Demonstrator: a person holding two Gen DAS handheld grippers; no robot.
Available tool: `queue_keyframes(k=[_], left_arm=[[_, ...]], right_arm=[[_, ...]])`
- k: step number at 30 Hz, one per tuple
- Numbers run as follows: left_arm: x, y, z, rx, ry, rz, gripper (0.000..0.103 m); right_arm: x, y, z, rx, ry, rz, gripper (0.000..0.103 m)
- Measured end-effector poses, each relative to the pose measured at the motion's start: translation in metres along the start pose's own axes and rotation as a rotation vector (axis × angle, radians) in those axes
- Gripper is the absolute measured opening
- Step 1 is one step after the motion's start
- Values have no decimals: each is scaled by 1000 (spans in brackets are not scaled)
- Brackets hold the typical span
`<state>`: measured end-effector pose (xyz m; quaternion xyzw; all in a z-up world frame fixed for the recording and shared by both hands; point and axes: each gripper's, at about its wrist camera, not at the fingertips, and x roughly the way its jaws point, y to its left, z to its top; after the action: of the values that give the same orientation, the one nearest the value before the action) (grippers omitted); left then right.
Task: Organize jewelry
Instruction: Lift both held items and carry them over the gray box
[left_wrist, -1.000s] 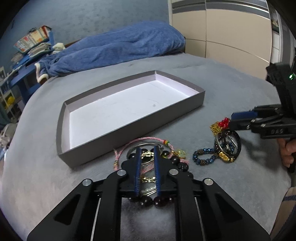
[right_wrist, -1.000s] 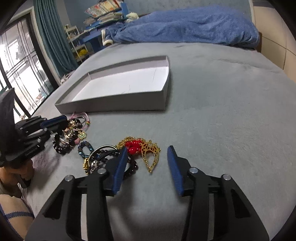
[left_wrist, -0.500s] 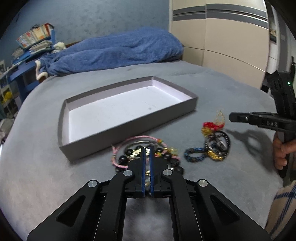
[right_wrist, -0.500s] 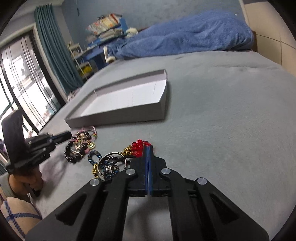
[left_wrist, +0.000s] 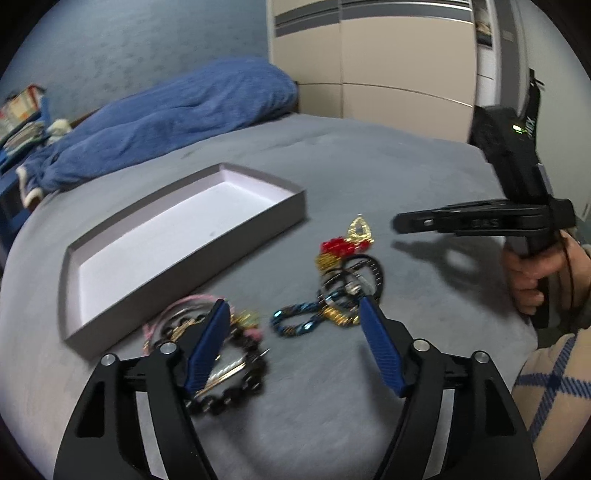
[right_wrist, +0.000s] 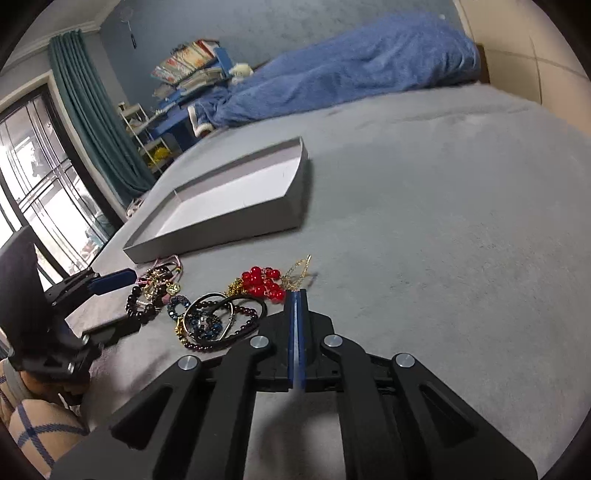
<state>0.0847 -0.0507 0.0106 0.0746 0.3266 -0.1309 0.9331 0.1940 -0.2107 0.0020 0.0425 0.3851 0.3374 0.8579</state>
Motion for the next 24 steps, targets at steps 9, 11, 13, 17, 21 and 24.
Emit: queue_keyframes(k=[9, 11, 13, 17, 21, 24], left_arm=[[32, -29, 17, 103, 53, -53, 74], [38, -32, 20, 118, 57, -57, 74], [42, -36, 23, 142, 56, -59, 73], [46, -43, 25, 175, 53, -68, 72], [53, -44, 28, 185, 68, -79, 62], [62, -39, 34, 165, 81, -68, 58]], right_arm=[[27, -5, 12, 22, 56, 3, 29], [32, -5, 14, 23, 65, 10, 29], [35, -4, 16, 13, 64, 14, 29], [50, 4, 21, -29, 101, 28, 8], [45, 9, 19, -57, 66, 37, 1], [29, 0, 18, -13, -3, 20, 1]])
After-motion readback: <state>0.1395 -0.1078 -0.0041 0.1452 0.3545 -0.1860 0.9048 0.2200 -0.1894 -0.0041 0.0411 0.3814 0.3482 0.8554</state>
